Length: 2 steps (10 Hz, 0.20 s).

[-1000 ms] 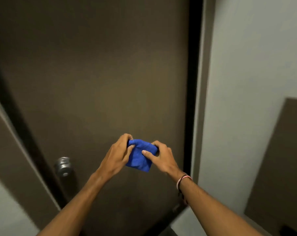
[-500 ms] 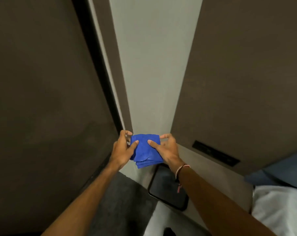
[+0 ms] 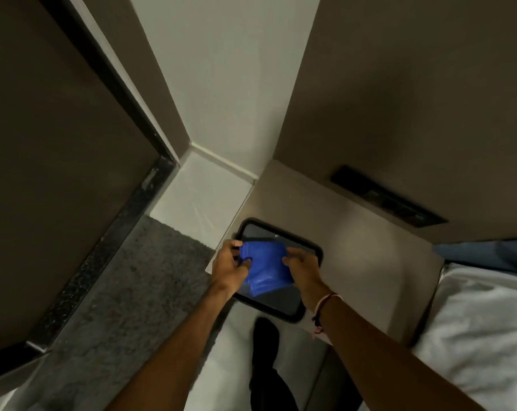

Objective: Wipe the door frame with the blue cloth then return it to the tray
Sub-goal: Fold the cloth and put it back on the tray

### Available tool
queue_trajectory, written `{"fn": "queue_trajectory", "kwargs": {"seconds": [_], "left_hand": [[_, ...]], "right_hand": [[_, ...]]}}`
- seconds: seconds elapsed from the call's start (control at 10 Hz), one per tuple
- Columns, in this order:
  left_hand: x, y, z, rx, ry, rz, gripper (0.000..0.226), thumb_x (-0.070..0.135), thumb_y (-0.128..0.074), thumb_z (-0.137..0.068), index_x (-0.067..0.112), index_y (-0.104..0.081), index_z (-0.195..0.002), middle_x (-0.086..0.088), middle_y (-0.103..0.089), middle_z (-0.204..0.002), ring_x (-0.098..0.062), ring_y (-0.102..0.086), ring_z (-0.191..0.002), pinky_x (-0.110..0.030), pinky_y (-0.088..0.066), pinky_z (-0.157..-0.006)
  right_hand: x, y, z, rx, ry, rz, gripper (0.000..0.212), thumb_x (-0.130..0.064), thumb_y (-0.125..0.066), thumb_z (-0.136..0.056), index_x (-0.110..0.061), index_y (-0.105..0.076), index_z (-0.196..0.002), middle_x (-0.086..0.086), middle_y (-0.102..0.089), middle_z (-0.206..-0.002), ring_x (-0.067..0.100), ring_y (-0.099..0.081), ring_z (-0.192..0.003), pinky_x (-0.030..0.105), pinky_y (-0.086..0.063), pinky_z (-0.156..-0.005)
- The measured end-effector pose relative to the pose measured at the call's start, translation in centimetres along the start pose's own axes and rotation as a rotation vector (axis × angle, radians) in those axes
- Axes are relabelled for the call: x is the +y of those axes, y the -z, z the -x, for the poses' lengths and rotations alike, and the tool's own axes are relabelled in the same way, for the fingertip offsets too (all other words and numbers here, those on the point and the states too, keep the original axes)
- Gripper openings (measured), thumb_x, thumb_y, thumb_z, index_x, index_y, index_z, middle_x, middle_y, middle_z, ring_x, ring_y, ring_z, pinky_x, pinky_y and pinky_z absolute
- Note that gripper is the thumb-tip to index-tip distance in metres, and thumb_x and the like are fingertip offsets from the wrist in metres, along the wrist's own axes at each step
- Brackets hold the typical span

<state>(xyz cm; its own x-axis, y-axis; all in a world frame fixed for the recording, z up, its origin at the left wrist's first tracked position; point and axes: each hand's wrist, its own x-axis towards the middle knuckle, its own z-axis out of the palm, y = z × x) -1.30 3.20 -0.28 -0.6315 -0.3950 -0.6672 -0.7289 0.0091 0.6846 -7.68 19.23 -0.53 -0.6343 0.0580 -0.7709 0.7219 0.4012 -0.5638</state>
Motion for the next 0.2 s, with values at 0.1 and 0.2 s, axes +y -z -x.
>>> {"fn": "queue_trajectory", "kwargs": {"seconds": [0.1,0.2], "left_hand": [[-2.6,-1.6,-1.2,-0.097,0.046,-0.08,0.046,-0.008,-0.06,-0.092,0.009,-0.06,-0.135,-0.014,-0.07,-0.123,-0.029,-0.068,-0.111,-0.044,-0.056,-0.104],[-3.7,-1.8,-1.5,-0.143,0.05,-0.124,0.054,-0.009,-0.055,-0.093,0.009,-0.056,-0.144,-0.016,-0.067,-0.134,-0.035,-0.063,-0.125,-0.049,-0.052,-0.11]], "right_hand": [[2.3,-0.3,-1.7,-0.045,-0.063,0.07,0.029,0.011,-0.049,-0.093,0.012,-0.064,-0.118,0.033,-0.064,-0.126,0.048,-0.059,-0.12,0.057,-0.049,-0.106],[3.4,-0.8,-1.9,-0.06,-0.074,0.096,0.028,0.012,-0.047,-0.092,0.015,-0.061,-0.117,0.036,-0.063,-0.124,0.051,-0.057,-0.12,0.06,-0.048,-0.105]]}}
